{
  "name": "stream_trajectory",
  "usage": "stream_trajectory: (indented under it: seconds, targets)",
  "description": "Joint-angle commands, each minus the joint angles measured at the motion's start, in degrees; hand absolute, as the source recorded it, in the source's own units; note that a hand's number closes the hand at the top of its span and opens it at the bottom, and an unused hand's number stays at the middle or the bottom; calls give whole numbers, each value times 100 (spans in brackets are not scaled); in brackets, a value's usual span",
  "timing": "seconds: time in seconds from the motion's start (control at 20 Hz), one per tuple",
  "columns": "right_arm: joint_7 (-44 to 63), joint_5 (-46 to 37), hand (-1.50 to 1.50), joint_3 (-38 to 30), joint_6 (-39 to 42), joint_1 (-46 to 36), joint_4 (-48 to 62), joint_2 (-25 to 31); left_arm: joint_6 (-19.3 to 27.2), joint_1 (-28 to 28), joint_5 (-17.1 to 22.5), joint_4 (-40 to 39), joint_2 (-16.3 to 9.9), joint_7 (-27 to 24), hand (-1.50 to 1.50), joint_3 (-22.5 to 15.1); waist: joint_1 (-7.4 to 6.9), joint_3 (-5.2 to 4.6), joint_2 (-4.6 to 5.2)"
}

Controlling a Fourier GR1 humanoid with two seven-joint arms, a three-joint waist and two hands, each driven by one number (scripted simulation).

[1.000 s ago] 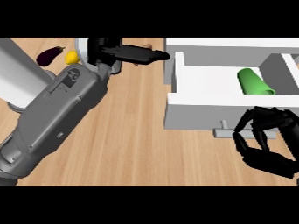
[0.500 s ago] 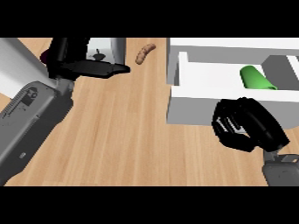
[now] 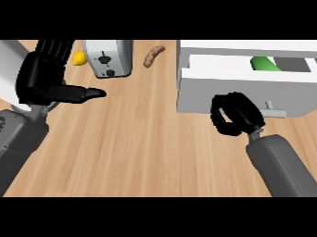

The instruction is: Pick up the cup, place it into the drawer and close the drawer

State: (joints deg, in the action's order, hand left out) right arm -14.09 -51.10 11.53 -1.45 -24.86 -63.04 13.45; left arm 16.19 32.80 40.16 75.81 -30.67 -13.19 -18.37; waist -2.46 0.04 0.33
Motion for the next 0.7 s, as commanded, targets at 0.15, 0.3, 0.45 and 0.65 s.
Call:
stream_trajectory:
  seconds: [0.15, 0.3, 0.45, 0.65]
  targets:
    - [-698, -106, 150, -498, -728, -1360, 2595, -376, -174, -707, -57, 568, -164, 16, -150, 229, -9, 5, 17]
    - [-1068, 164, 150, -962, -397, -2075, 3277, 114, -427, -522, -33, 225, -150, -108, -150, 325, -79, 10, 97]
    - [-1254, 150, 150, -1107, -453, -2307, 3953, 209, -754, -880, 152, 495, -414, -56, -150, 542, -166, 11, 90]
    - [-989, 207, 150, -1321, -380, -2917, 4440, 194, -740, -756, 62, 335, -220, -120, -150, 485, -245, 14, 155]
